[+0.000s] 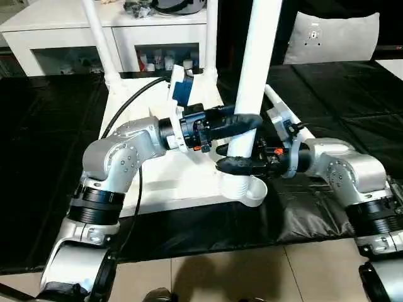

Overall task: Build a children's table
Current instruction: Pick table leg

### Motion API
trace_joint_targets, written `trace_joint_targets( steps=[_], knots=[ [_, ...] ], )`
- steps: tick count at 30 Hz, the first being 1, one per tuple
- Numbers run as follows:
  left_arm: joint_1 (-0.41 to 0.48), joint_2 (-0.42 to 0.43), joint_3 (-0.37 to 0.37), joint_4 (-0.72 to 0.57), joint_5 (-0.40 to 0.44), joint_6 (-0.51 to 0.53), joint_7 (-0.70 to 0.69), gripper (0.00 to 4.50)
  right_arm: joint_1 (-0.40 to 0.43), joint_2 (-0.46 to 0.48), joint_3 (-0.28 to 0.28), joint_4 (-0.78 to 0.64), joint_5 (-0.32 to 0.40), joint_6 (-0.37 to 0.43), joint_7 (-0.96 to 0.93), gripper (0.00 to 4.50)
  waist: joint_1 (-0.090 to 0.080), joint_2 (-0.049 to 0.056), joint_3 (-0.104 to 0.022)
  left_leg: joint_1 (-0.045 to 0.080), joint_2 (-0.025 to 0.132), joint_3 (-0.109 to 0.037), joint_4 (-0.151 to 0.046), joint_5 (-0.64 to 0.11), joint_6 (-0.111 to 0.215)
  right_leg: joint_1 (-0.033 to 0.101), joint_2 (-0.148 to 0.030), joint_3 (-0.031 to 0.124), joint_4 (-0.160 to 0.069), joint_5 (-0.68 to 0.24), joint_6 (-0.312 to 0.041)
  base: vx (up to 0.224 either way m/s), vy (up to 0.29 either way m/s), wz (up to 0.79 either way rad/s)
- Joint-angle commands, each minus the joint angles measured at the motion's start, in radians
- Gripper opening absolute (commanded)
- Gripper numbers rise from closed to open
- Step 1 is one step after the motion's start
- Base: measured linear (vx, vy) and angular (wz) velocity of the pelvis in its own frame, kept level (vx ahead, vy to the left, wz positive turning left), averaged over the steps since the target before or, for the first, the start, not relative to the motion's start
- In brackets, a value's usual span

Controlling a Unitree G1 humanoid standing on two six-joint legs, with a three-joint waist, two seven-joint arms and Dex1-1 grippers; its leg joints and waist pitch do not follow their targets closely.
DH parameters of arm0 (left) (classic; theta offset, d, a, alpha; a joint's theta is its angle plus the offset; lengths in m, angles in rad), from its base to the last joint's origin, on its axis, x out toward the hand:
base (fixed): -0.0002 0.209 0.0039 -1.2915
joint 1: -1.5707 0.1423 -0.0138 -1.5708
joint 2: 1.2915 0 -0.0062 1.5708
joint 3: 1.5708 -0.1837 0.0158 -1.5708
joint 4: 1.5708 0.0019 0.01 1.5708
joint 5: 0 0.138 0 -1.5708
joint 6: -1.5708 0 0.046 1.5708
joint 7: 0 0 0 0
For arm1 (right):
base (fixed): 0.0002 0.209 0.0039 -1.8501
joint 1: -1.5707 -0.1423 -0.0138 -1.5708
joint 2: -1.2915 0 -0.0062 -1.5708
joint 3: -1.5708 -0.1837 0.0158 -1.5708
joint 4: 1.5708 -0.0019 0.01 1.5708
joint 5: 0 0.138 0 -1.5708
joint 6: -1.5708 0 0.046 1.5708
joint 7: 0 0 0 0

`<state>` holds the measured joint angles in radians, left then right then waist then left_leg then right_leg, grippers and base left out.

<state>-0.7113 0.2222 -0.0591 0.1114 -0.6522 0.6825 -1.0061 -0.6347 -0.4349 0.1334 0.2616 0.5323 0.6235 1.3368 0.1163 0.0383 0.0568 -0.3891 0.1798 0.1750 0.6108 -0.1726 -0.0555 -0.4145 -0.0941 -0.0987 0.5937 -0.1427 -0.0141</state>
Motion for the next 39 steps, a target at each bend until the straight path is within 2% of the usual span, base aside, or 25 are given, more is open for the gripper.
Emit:
trace_joint_targets(
  steps=[1, 7, 8, 11, 13, 18, 21, 27, 28, 30, 32, 34, 39],
  knots=[
    [0.001, 0.011, -0.012, -0.023, 0.007, -0.007, -0.015, 1.84, -0.024, -0.009, -0.021, -0.004, 0.013, 0.000, 0.000, 2.92, 0.003, -0.020, -0.079, 0.014, 0.044, -0.013, -0.069, -0.185, 0.058, 0.058, -0.057, 0.044, -0.070, -0.368, -0.157, 0.000, 0.000, 0.00],
    [0.000, 0.010, -0.012, -0.020, 0.007, -0.009, -0.015, 1.84, -0.017, -0.025, -0.024, -0.009, 0.020, 0.001, 0.024, 3.03, 0.004, -0.020, -0.078, 0.015, 0.043, -0.013, -0.069, -0.194, 0.053, 0.059, -0.057, 0.043, -0.071, -0.383, -0.154, 0.000, 0.000, 0.00],
    [0.000, 0.010, -0.012, -0.020, 0.007, -0.009, -0.015, 1.84, -0.017, -0.025, -0.024, -0.009, 0.021, 0.001, 0.026, 2.76, 0.004, -0.020, -0.078, 0.015, 0.043, -0.013, -0.068, -0.195, 0.054, 0.059, -0.057, 0.043, -0.072, -0.384, -0.153, 0.000, 0.000, 0.00],
    [0.000, 0.008, -0.013, -0.020, 0.008, -0.011, -0.014, 1.84, -0.011, -0.023, -0.023, -0.016, 0.024, 0.011, 0.034, 2.63, 0.004, -0.019, -0.079, 0.014, 0.044, -0.013, -0.068, -0.186, 0.057, 0.060, -0.057, 0.043, -0.070, -0.371, -0.157, 0.000, 0.000, 0.00],
    [0.000, 0.008, -0.013, -0.020, 0.008, -0.011, -0.015, 1.84, -0.009, -0.023, -0.019, -0.019, 0.022, 0.011, 0.036, 2.34, 0.004, -0.020, -0.079, 0.014, 0.044, -0.013, -0.068, -0.191, 0.055, 0.059, -0.057, 0.043, -0.070, -0.374, -0.159, 0.000, 0.000, 0.00],
    [-0.004, 0.005, -0.012, -0.015, 0.011, -0.016, -0.007, 1.84, -0.005, -0.019, -0.009, -0.018, 0.019, 0.010, 0.032, 1.97, 0.004, -0.020, -0.079, 0.015, 0.044, -0.013, -0.068, -0.190, 0.055, 0.059, -0.057, 0.043, -0.070, -0.372, -0.160, 0.000, 0.000, 0.00],
    [-0.005, 0.002, -0.010, -0.011, 0.016, -0.020, 0.001, 1.84, -0.005, -0.018, -0.006, -0.017, 0.018, 0.010, 0.028, 1.91, 0.005, -0.017, -0.079, 0.014, 0.043, -0.014, -0.068, -0.188, 0.054, 0.060, -0.057, 0.043, -0.069, -0.373, -0.159, 0.000, 0.000, 0.00],
    [-0.009, -0.001, -0.012, -0.006, 0.024, -0.004, 0.026, 1.84, -0.005, -0.014, -0.011, -0.014, 0.015, 0.008, 0.018, 1.88, 0.004, -0.019, -0.080, 0.013, 0.043, -0.013, -0.067, -0.187, 0.054, 0.060, -0.057, 0.043, -0.069, -0.366, -0.160, 0.000, 0.000, 0.00],
    [-0.011, -0.002, -0.013, -0.004, 0.021, 0.011, 0.033, 2.19, -0.005, -0.013, -0.013, -0.011, 0.013, 0.005, 0.013, 1.88, 0.005, -0.019, -0.080, 0.013, 0.043, -0.013, -0.067, -0.186, 0.055, 0.061, -0.057, 0.042, -0.070, -0.368, -0.160, 0.000, 0.000, 0.00],
    [-0.008, -0.003, -0.020, -0.032, -0.002, 0.043, 0.024, 2.54, -0.004, -0.006, -0.015, -0.008, 0.007, -0.001, -0.001, 1.87, 0.004, -0.019, -0.080, 0.014, 0.043, -0.013, -0.067, -0.187, 0.054, 0.060, -0.056, 0.042, -0.069, -0.366, -0.162, 0.000, 0.000, 0.00],
    [-0.003, 0.001, -0.029, -0.056, -0.019, 0.058, 0.005, 2.56, -0.002, -0.002, -0.014, -0.008, 0.005, -0.005, -0.007, 1.87, 0.003, -0.019, -0.079, 0.014, 0.043, -0.013, -0.068, -0.190, 0.053, 0.060, -0.057, 0.042, -0.069, -0.372, -0.163, 0.000, 0.000, 0.00],
    [0.007, 0.008, -0.048, -0.091, -0.036, 0.077, -0.021, 2.81, 0.000, 0.004, -0.012, -0.005, -0.004, -0.014, -0.020, 1.86, 0.004, -0.015, -0.080, 0.016, 0.045, -0.015, -0.069, -0.194, 0.050, 0.059, -0.058, 0.043, -0.068, -0.372, -0.164, 0.000, 0.000, 0.00],
    [0.028, -0.004, -0.095, -0.145, -0.033, 0.078, -0.027, 3.07, -0.004, 0.030, -0.008, 0.031, -0.044, -0.060, -0.076, 1.86, -0.001, -0.015, -0.077, 0.017, 0.043, -0.015, -0.070, -0.212, 0.042, 0.058, -0.057, 0.043, -0.071, -0.385, -0.160, 0.000, 0.000, 0.00]
  ],
)
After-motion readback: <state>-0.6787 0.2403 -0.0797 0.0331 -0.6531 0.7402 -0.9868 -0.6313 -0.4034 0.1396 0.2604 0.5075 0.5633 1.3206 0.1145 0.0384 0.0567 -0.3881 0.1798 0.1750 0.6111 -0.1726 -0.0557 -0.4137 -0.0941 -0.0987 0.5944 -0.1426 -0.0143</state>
